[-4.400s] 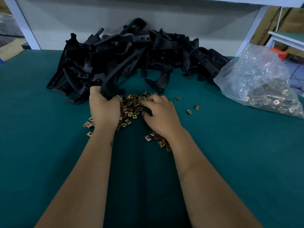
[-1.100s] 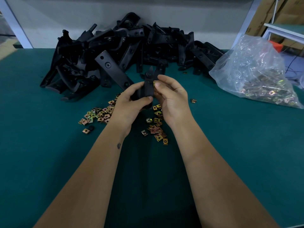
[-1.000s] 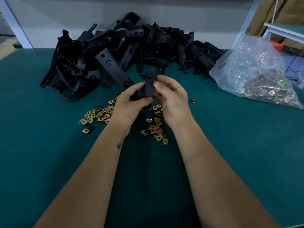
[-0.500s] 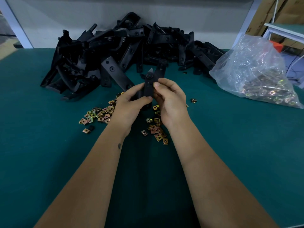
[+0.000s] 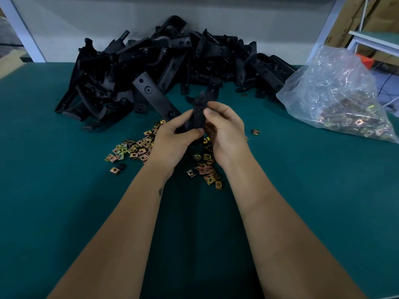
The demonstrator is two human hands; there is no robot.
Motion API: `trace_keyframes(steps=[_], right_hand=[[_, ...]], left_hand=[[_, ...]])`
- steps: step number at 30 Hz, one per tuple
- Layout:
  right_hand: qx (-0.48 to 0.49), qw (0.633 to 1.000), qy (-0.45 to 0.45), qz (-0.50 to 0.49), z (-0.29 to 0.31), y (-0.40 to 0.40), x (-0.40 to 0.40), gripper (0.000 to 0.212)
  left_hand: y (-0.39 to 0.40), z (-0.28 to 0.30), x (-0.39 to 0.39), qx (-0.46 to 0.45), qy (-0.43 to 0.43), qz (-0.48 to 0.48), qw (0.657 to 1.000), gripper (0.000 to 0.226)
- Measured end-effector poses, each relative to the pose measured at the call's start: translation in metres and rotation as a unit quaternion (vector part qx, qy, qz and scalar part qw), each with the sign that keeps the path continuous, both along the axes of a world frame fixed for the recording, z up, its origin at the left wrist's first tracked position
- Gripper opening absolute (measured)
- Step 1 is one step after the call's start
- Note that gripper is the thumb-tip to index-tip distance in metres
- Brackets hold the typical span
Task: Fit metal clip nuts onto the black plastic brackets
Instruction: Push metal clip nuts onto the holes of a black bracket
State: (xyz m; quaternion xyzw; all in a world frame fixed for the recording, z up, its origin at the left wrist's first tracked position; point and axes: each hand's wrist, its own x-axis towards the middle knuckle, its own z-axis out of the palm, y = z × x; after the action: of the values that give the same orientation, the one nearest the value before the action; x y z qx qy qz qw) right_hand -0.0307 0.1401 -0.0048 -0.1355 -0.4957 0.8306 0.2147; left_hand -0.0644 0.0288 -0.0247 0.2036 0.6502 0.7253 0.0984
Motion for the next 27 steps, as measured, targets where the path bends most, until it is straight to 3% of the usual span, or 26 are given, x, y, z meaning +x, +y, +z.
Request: trace_keyframes(steps=[8,27], right_hand=[[-0.014,1.000,0.008,-0.002,-0.0010,-0.0013,-0.0018,0.018],[-0.059,0.998,-0.012,-0.012,-0.0011,-0.0029,-0.0049,0.017]], left_hand=[[-0.0001,0.0012,0.0044,-0.007,0.040,-0.006,0.999,0.043],[0.0019,0.0034,0.0075,-0.021,0.022,0.005,1.000,0.046]])
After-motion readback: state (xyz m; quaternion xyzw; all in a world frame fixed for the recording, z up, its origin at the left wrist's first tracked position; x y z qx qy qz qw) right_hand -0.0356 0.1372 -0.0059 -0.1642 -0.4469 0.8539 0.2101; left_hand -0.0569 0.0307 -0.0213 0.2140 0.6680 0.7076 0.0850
